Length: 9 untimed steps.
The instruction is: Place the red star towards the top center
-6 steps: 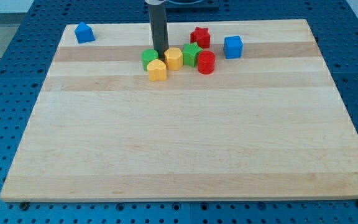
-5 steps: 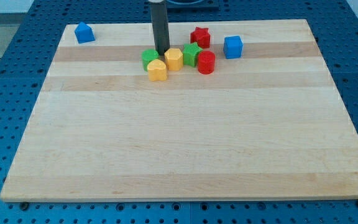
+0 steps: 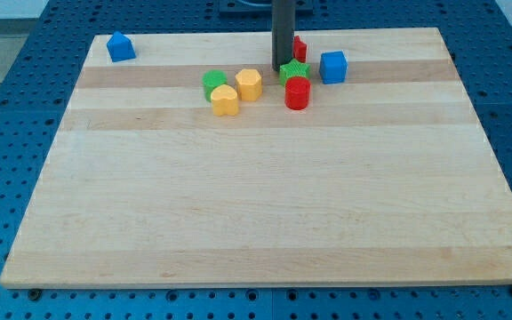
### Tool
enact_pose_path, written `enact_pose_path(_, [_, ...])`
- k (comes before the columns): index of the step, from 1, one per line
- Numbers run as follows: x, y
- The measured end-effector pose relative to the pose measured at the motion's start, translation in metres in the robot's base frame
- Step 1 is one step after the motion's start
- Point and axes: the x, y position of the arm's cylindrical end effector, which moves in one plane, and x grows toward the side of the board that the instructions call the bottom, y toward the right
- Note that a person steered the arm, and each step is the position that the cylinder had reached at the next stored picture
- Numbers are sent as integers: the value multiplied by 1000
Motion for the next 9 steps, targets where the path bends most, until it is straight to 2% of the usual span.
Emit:
enact_pose_path(1, [-32, -5])
enact_pose_path(2, [-33, -2])
enact_pose_path(5, [-7, 100])
enact_pose_path(6, [-20, 134])
enact_pose_path(7, [-55, 130])
enact_pose_path(9, [-64, 77])
